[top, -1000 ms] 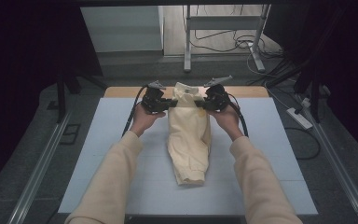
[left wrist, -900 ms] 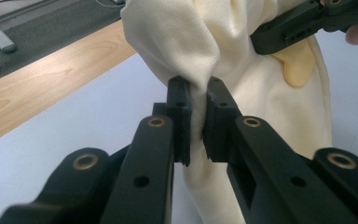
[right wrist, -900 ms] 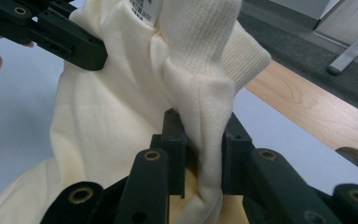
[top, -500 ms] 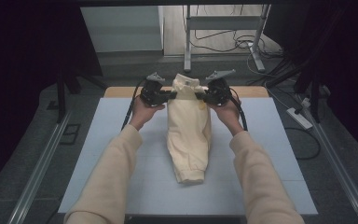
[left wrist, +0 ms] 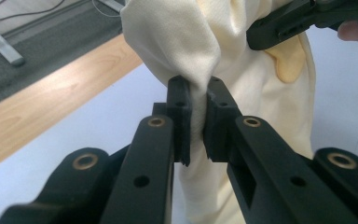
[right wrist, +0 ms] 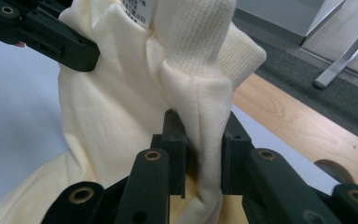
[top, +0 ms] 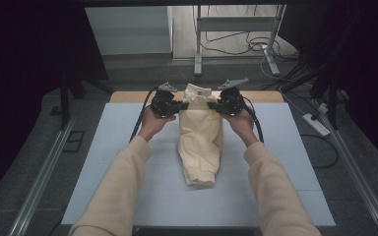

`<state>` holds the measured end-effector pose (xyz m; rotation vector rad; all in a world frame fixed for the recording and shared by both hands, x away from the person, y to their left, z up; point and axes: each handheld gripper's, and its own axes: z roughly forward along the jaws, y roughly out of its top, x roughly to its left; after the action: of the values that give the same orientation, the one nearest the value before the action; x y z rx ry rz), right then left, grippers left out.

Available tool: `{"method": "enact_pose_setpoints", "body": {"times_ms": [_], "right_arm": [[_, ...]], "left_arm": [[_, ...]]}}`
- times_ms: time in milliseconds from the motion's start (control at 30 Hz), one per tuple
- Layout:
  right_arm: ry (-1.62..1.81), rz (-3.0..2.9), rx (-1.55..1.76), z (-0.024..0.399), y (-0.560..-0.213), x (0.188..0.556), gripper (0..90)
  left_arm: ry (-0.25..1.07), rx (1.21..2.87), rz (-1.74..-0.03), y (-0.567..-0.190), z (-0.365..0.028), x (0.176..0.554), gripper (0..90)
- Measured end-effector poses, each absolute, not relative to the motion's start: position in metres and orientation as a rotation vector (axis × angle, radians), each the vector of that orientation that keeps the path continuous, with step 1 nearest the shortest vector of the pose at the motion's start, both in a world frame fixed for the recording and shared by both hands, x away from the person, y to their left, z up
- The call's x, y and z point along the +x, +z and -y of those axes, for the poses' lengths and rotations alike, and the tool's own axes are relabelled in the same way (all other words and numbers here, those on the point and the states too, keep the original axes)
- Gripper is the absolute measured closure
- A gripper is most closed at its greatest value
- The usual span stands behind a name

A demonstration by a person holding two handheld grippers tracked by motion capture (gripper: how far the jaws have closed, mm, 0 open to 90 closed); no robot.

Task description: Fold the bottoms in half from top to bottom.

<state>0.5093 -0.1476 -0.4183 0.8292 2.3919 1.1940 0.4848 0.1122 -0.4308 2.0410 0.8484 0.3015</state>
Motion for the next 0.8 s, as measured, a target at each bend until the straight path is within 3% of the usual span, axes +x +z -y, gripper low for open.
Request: {"method": "enact_pose_setpoints", "body": {"times_ms": [800], "right_arm": [[1.205, -2.468, 0.806, 0.153, -0.443, 0.499, 75.1]], "left_arm": [[0.245, 2.061, -0.824, -0.457, -0.112, 0.467, 81.9]]}}
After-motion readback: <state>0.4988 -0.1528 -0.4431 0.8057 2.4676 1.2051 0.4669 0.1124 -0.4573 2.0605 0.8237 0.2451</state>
